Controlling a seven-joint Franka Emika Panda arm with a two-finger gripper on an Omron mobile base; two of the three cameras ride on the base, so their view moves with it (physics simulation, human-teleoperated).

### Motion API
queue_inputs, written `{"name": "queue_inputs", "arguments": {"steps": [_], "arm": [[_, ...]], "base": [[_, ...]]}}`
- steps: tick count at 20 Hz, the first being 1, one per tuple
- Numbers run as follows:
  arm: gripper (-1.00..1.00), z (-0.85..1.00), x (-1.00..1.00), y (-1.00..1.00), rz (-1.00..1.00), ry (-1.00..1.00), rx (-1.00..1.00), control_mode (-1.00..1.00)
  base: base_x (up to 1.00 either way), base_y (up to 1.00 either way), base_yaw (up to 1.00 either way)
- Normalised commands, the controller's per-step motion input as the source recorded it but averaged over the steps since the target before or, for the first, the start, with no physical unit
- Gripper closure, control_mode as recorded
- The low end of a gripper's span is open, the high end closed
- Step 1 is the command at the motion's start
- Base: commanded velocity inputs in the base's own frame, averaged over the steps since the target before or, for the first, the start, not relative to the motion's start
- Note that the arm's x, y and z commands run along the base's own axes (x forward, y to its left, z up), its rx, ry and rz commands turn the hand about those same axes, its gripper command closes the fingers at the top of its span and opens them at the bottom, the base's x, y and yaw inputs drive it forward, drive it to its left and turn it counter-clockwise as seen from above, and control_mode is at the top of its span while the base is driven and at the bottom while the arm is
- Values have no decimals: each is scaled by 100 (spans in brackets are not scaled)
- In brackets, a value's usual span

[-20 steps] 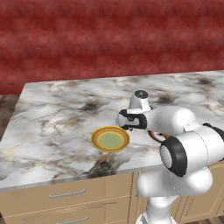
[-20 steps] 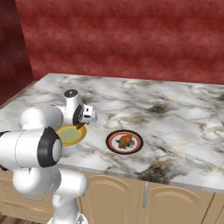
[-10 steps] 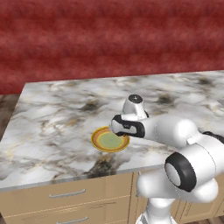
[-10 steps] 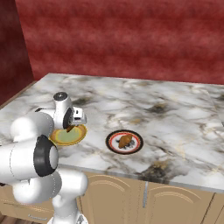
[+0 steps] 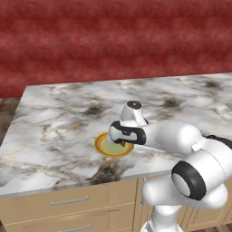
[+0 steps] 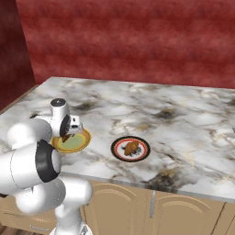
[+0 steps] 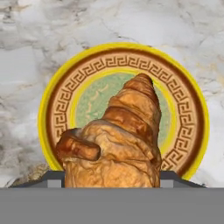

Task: Place the pastries on the plates.

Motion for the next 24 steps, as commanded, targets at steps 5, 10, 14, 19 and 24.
{"name": "queue_inputs", "arguments": {"steps": [5, 10, 14, 19, 24], "arm": [[100, -26, 2, 10, 5, 17, 0, -100], [100, -29, 8, 11, 5, 12, -1, -100], [100, -27, 35, 6, 2, 8, -1, -100], [100, -23, 30, 0, 1, 5, 0, -100], [100, -32, 23, 0, 1, 4, -1, -100]], "base": [[0, 0, 0], [0, 0, 0], [0, 0, 0], [0, 0, 0], [0, 0, 0]]}}
